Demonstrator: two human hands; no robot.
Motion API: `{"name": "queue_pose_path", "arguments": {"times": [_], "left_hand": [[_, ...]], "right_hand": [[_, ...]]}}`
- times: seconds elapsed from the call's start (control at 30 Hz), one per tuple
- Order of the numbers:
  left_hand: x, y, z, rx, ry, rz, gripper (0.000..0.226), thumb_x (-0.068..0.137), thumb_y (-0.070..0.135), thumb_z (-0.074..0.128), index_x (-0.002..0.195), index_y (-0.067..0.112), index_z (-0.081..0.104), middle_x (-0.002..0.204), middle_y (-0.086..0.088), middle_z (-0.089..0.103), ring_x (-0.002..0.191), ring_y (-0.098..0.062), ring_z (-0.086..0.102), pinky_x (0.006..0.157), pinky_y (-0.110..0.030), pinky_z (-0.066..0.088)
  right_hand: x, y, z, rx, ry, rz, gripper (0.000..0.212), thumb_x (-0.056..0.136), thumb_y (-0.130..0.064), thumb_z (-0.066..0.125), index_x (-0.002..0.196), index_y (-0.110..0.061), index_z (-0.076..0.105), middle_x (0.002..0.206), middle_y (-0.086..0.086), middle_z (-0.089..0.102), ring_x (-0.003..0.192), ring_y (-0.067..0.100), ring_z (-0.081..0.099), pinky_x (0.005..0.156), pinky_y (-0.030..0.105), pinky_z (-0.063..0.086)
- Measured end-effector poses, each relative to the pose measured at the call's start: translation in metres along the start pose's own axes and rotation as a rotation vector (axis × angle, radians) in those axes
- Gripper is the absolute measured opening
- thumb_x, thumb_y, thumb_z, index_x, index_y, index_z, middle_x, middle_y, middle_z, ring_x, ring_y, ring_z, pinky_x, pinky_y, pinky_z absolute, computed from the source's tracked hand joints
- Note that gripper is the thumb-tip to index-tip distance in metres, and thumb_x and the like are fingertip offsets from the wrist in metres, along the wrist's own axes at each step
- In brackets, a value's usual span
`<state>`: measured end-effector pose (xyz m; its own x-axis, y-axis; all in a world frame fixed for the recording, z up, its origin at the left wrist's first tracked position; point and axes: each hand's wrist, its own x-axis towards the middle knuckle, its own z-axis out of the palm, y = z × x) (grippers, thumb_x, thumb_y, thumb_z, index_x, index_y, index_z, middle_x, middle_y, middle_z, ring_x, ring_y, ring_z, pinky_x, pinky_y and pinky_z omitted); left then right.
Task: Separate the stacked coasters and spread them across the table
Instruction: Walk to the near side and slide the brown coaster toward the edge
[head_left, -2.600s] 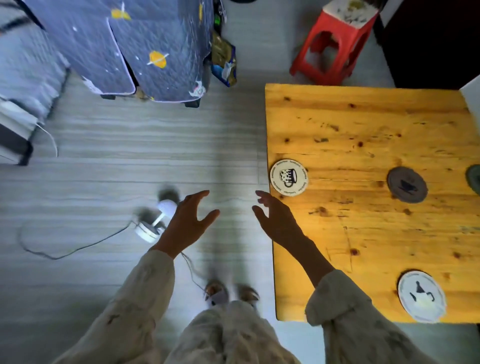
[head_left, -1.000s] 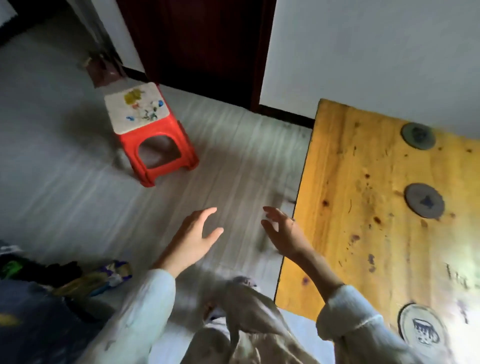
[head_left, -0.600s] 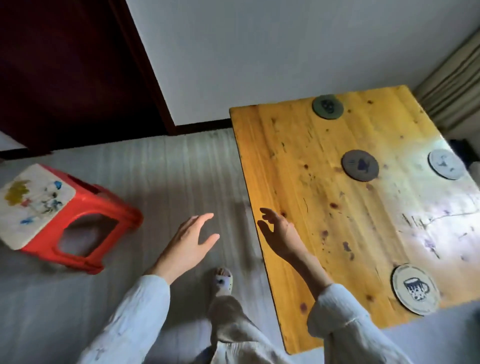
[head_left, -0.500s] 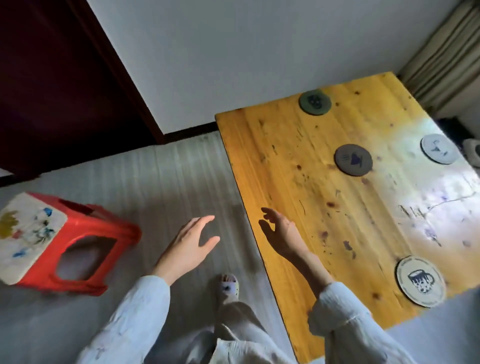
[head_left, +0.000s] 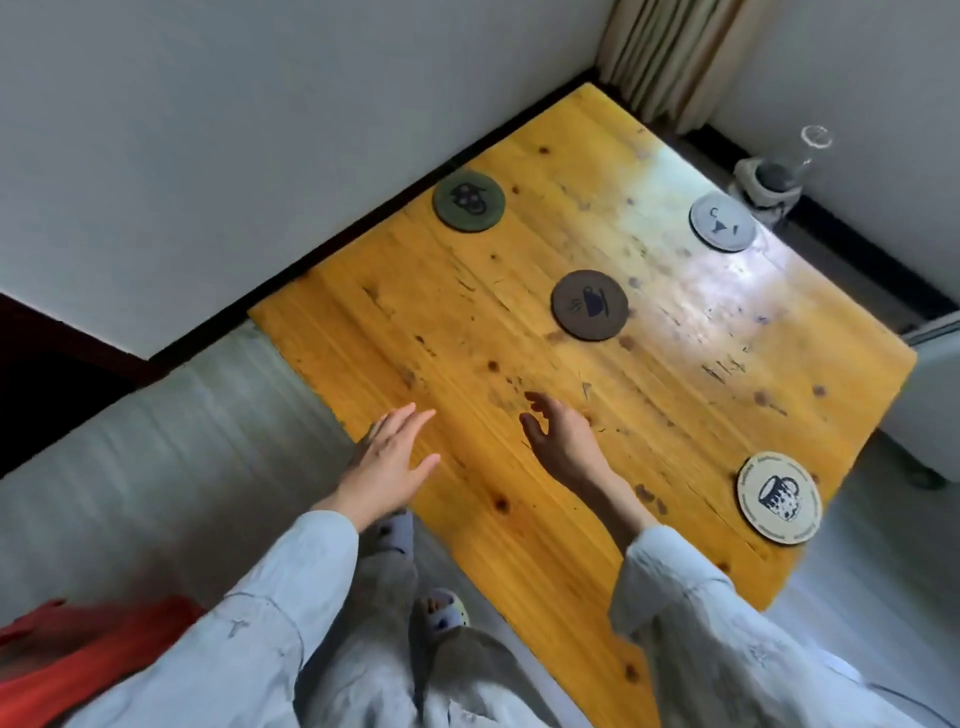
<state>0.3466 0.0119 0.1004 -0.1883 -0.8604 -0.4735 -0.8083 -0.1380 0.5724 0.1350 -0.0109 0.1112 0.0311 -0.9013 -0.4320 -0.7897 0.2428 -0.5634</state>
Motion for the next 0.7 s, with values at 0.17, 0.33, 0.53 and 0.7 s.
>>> {"name": "queue_pose_path", "arguments": {"times": [0.17, 0.33, 0.53, 0.7], "left_hand": [[0.071, -0.014, -0.008, 0.118, -0.141, 0.015, 0.060, 0.090, 0.034, 0.046, 0.143, 0.027, 0.018, 0.157, 0.000, 0.006, 0.144, -0.021, 0.001, 0.117, -0.044, 0.011], [0.133, -0.027, -0.009, 0.439, -0.268, 0.080, 0.075, 0.088, 0.040, 0.049, 0.143, 0.032, -0.001, 0.157, -0.003, -0.013, 0.143, -0.025, -0.013, 0.115, -0.055, 0.002], [0.172, -0.034, -0.003, 0.582, -0.287, 0.054, 0.111, 0.071, 0.057, 0.061, 0.135, 0.037, -0.027, 0.146, -0.005, -0.039, 0.137, -0.031, -0.030, 0.104, -0.070, -0.003], [0.175, -0.027, 0.013, 0.668, -0.235, -0.008, 0.119, 0.071, 0.051, 0.066, 0.129, 0.029, -0.036, 0.146, -0.012, -0.038, 0.138, -0.037, -0.026, 0.105, -0.070, 0.008]], "right_hand": [[0.051, 0.010, -0.002, -0.034, 0.058, 0.132, 0.042, 0.095, -0.025, 0.047, 0.134, -0.013, 0.042, 0.135, 0.016, 0.053, 0.122, 0.031, 0.051, 0.099, 0.041, 0.044], [0.109, 0.020, -0.002, -0.094, 0.121, 0.257, 0.047, 0.093, -0.024, 0.051, 0.136, -0.012, 0.039, 0.141, 0.017, 0.045, 0.128, 0.034, 0.042, 0.104, 0.042, 0.040], [0.181, 0.038, -0.022, -0.184, 0.203, 0.328, 0.067, 0.089, -0.036, 0.055, 0.144, -0.012, 0.024, 0.154, 0.017, 0.021, 0.142, 0.036, 0.017, 0.114, 0.050, 0.026], [0.234, 0.056, -0.045, -0.301, 0.206, 0.297, 0.074, 0.087, -0.054, 0.048, 0.146, -0.022, 0.016, 0.159, 0.014, 0.007, 0.145, 0.035, 0.005, 0.115, 0.058, 0.017]]}}
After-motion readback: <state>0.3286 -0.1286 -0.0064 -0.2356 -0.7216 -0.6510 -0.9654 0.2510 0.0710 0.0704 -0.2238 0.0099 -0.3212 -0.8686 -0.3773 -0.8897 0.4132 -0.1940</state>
